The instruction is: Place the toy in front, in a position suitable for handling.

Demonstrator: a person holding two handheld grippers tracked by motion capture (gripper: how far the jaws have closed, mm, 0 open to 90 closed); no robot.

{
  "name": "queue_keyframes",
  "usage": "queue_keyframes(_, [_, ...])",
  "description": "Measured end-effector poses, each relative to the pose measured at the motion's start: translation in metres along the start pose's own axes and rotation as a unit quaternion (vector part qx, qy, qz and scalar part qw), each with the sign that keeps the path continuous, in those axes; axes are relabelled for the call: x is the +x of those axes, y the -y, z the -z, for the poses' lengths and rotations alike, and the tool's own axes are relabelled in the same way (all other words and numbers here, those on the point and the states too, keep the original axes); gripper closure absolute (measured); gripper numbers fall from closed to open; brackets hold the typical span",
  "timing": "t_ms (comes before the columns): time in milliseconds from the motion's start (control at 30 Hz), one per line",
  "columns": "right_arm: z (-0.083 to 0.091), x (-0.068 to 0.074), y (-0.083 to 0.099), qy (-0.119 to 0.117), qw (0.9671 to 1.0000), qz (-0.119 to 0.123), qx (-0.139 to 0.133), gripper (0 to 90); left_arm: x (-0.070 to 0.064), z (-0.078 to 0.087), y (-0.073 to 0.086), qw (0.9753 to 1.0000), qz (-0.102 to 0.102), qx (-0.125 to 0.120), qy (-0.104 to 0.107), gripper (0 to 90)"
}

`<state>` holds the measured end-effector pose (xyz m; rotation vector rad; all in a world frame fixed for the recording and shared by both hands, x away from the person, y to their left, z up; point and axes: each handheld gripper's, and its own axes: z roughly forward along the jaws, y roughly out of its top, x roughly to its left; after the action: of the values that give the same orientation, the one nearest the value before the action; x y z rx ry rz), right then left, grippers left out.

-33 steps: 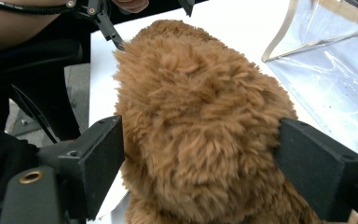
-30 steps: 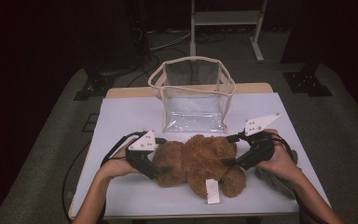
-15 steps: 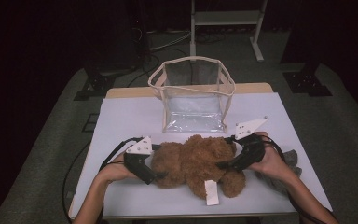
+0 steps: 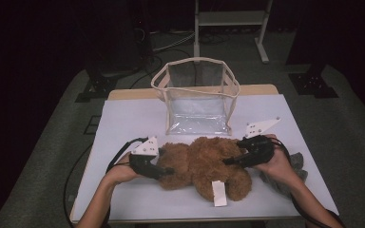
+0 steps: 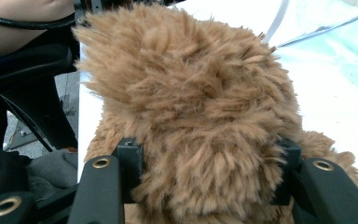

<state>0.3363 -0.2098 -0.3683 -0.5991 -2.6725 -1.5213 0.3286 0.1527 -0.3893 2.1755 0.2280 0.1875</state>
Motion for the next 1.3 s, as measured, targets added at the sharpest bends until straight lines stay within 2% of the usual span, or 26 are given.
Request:
queue_keyframes(133, [0.02, 0.002, -0.005, 0.009, 0.9999, 0.007, -0.006, 45.3, 0.0, -0.001, -0.021, 0.9999, -0.015, -0.008, 0.001, 38.7])
queue_keyframes(267, [0.051, 0.006, -0.013, 0.025, 0.9995, 0.016, -0.013, 45.1, -0.003, -0.006, -0.05, 0.9991, -0.038, -0.018, 0.005, 38.5])
queue_keyframes(367, [0.076, 0.011, -0.017, 0.04, 0.9989, 0.024, -0.007, 44.6, -0.006, -0.015, -0.07, 0.9983, -0.053, -0.019, 0.01, 38.3])
queue_keyframes(467, [0.09, 0.011, -0.013, 0.048, 0.9987, 0.019, 0.0, 44.3, -0.007, -0.025, -0.075, 0.9982, -0.056, -0.015, 0.014, 38.3])
queue_keyframes(533, [0.09, 0.009, -0.007, 0.048, 0.9988, 0.013, 0.002, 44.1, -0.008, -0.031, -0.074, 0.9984, -0.053, -0.008, 0.017, 38.3])
queue_keyframes(633, [0.082, 0.003, 0.004, 0.04, 0.9992, 0.001, 0.009, 43.6, -0.008, -0.036, -0.066, 0.9987, -0.047, 0.009, 0.018, 38.4])
queue_keyframes(733, [0.064, -0.005, 0.016, 0.026, 0.9994, -0.013, 0.02, 43.2, -0.008, -0.034, -0.056, 0.9988, -0.04, 0.023, 0.016, 38.4])
queue_keyframes(833, [0.047, -0.009, 0.021, 0.011, 0.9996, -0.021, 0.017, 43.0, -0.007, -0.025, -0.046, 0.999, -0.03, 0.032, 0.01, 38.4])
queue_keyframes(1000, [0.021, -0.011, 0.019, -0.007, 0.9996, -0.019, 0.022, 42.2, -0.009, -0.009, -0.03, 0.9987, -0.021, 0.046, -0.005, 38.4])
queue_keyframes(1100, [0.004, -0.01, 0.018, -0.019, 0.9993, -0.016, 0.026, 42.0, -0.011, -0.001, -0.019, 0.9986, -0.012, 0.051, -0.011, 38.3])
queue_keyframes(1167, [-0.006, -0.01, 0.018, -0.025, 0.9992, -0.015, 0.028, 41.3, -0.011, 0.003, -0.013, 0.9988, -0.006, 0.046, -0.014, 38.2])
queue_keyframes(1300, [-0.012, -0.012, 0.02, -0.034, 0.999, -0.017, 0.023, 39.0, -0.014, 0.007, -0.008, 0.999, 0.0, 0.038, -0.021, 36.9])
